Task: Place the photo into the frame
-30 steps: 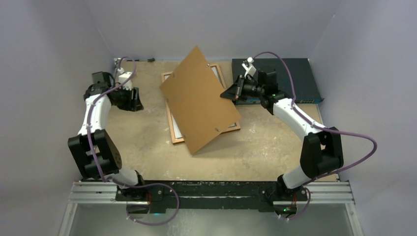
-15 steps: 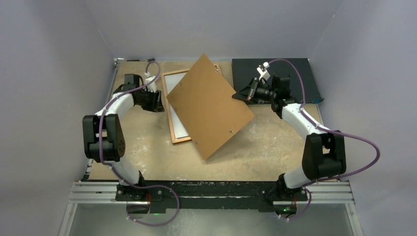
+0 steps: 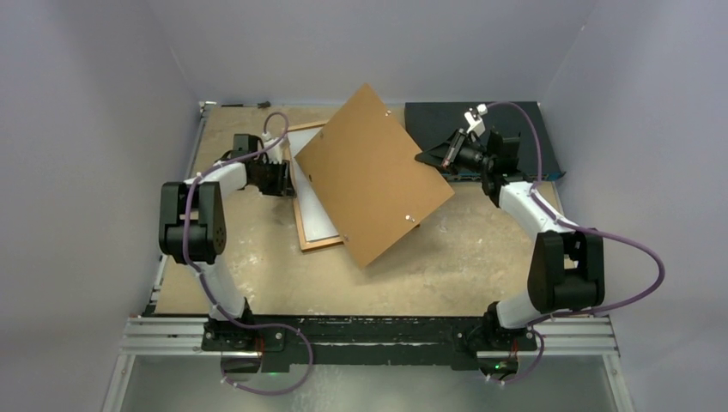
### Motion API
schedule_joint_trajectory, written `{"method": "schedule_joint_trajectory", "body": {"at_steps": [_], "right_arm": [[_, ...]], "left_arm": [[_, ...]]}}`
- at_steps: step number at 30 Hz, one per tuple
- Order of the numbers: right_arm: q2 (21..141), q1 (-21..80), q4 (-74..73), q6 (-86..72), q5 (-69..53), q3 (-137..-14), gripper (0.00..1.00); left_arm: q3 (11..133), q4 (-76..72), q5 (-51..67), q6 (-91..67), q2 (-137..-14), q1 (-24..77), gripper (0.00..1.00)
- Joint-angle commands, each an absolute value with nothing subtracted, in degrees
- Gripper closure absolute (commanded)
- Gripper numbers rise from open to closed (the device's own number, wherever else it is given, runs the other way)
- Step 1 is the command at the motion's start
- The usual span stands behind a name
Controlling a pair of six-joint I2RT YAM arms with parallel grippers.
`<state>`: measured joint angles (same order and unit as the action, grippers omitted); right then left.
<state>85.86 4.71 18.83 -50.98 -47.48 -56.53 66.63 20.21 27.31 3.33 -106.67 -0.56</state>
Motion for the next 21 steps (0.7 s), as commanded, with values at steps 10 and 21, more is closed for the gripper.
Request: {"method": "schedule_joint_trajectory", "body": {"at_steps": [10,21], "right_arm": [[81.13,3.6,25.99,-54.67,-46.21,-53.26,1.0],[80.02,3.65,34.58,-59.27,-40.63,-49.0,1.0]], "left_arm": [[64.87,16.42,23.7,3.36,-109.46,1.27,0.89],[58.65,18.73,20.07,10.06,-106.02,1.27,0.97]]}}
